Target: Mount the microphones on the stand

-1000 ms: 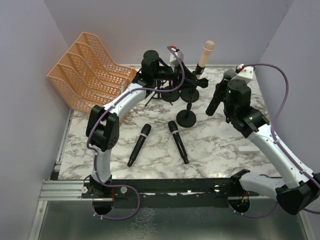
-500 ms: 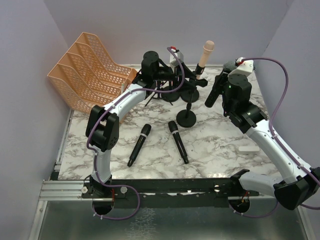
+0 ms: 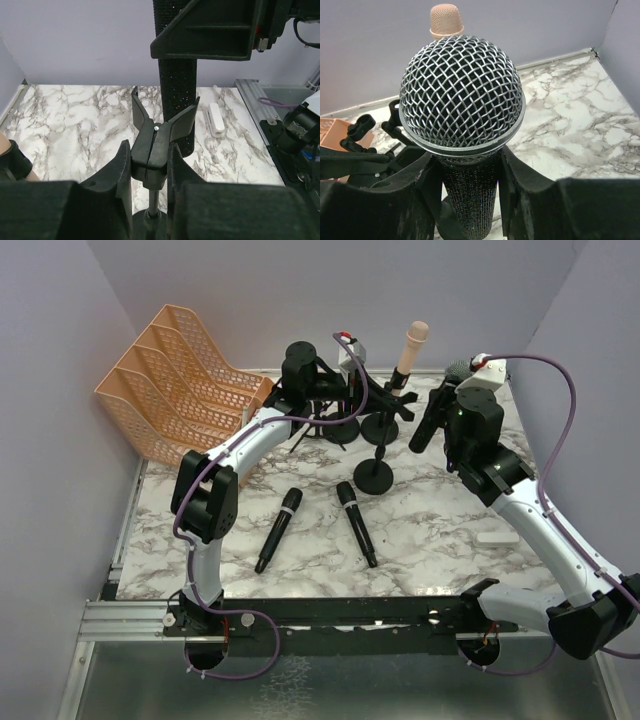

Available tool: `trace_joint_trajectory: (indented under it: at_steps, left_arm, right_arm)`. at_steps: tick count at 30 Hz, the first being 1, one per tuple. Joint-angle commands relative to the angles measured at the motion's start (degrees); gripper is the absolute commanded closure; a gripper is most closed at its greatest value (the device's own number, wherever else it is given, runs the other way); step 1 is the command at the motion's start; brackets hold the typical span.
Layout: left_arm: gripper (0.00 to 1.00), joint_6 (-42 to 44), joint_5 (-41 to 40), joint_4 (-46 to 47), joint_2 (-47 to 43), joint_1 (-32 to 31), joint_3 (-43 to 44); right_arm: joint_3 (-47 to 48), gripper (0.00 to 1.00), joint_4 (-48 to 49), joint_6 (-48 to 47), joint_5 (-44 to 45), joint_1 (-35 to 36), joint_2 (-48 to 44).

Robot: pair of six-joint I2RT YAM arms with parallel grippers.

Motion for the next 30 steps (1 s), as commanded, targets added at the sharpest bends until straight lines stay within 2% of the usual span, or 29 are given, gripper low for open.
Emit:
trace_joint_trajectory:
  at_steps: [1,7,21,30]
  left_arm:
    - [1.00,-0.42,0.11,-0.26,-1.05,-0.13,-0.67]
    - [1.00,0.11,-0.65,-0.26,-1.61,-0.13,-1.56]
    - [1.00,-0.06,-2.62,-0.26,-1.77,-0.13,-2.04]
    - [1.00,-0.06,-2.56,-0.26,-1.74,-0.08,-2.11]
  right_arm:
    - [2.04,0.94,6.28,-2.38,-1.40,-0.24,0.30]
    - [1.87,0.95,11.40,-4.18,-3.69,-0.24,1.73]
    - [-5.53,0.95,25.00,-5.01,-24.74,-0.22,2.23]
    - [-7.73,0.92,26.73,-6.24,-30.20,-0.23,2.12]
